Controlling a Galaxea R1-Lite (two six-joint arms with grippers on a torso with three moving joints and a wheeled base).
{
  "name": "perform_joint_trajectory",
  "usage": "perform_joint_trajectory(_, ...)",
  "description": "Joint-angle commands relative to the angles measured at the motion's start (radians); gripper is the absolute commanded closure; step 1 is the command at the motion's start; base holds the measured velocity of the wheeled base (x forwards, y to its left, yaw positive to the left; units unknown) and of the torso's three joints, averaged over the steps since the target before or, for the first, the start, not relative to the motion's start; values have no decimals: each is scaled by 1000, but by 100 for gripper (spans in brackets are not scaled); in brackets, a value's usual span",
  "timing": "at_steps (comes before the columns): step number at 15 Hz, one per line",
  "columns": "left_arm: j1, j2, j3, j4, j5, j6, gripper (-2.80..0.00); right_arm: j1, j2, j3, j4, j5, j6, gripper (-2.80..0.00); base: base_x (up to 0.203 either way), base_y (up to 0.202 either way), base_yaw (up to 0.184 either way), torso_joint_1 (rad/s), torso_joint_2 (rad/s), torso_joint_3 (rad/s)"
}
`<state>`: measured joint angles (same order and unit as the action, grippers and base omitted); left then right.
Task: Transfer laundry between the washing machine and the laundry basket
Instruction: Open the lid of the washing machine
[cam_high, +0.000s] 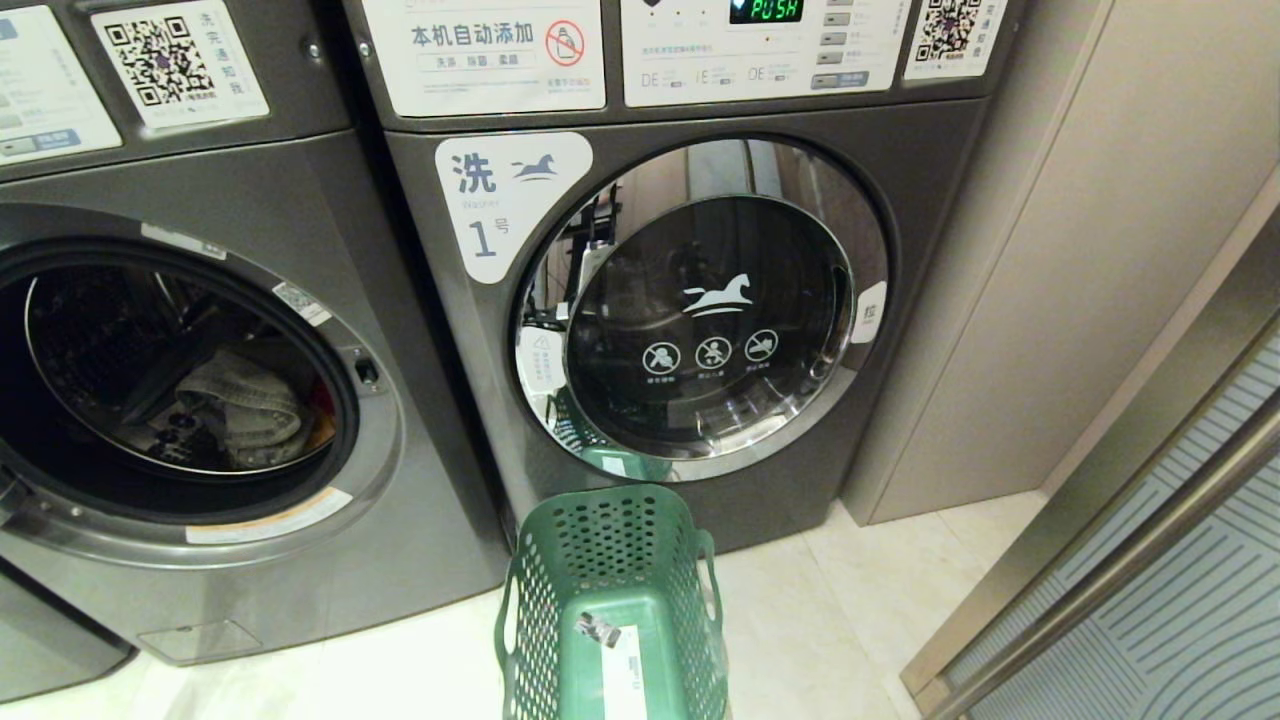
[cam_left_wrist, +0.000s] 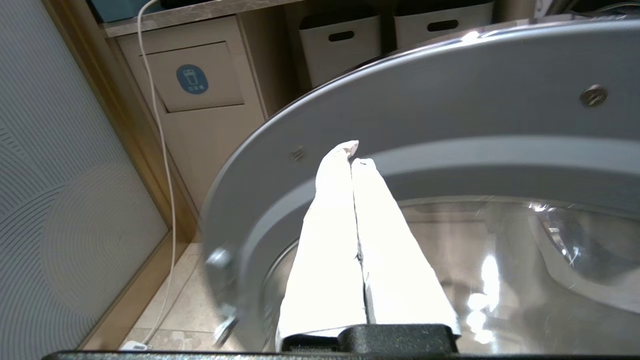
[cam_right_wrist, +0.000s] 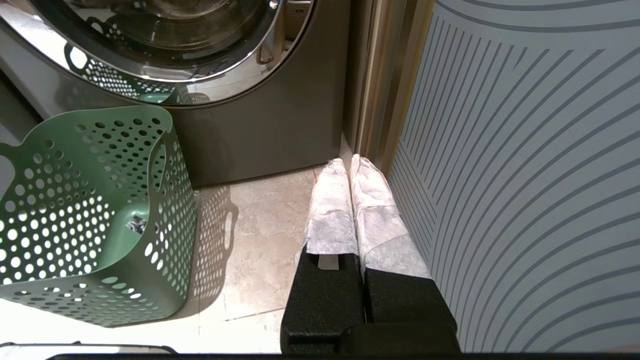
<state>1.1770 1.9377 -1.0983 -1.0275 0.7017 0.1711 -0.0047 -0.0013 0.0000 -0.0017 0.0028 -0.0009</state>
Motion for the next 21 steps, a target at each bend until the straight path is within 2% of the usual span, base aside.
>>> perform_joint_trajectory(1, 20, 27, -32, -4, -3, 2, 0, 0, 1, 0, 0, 0, 0, 0, 0, 0, 0, 0, 0, 0)
perform_joint_trajectory(3, -20, -73, 31, 3, -49, 4, 0, 0, 1, 0, -1, 0, -1, 0, 0, 0, 0, 0, 0, 0)
perform_joint_trajectory(5, -104, -178, 163, 8, -120, 2, 0, 0, 1, 0, 0, 0, -1, 0, 0, 0, 0, 0, 0, 0)
perform_joint_trajectory(9, -409, -366, 433, 10, -268, -1, 0, 0, 1, 0, 0, 0, -1, 0, 0, 0, 0, 0, 0, 0)
perform_joint_trajectory(13, -737, -657, 703, 55, -403, -1, 0, 0, 1, 0, -1, 0, -1, 0, 0, 0, 0, 0, 0, 0)
perform_joint_trajectory(15, -846, -825, 812, 150, -432, -1, 0, 0, 1, 0, -1, 0, -1, 0, 0, 0, 0, 0, 0, 0)
perform_joint_trajectory(17, -927, -1027, 895, 302, -461, -6, 0, 0, 1, 0, 0, 0, -1, 0, 0, 0, 0, 0, 0, 0)
perform_joint_trajectory(21, -1040, -1417, 1032, 633, -506, -24, 0, 0, 1, 0, 0, 0, -1, 0, 0, 0, 0, 0, 0, 0)
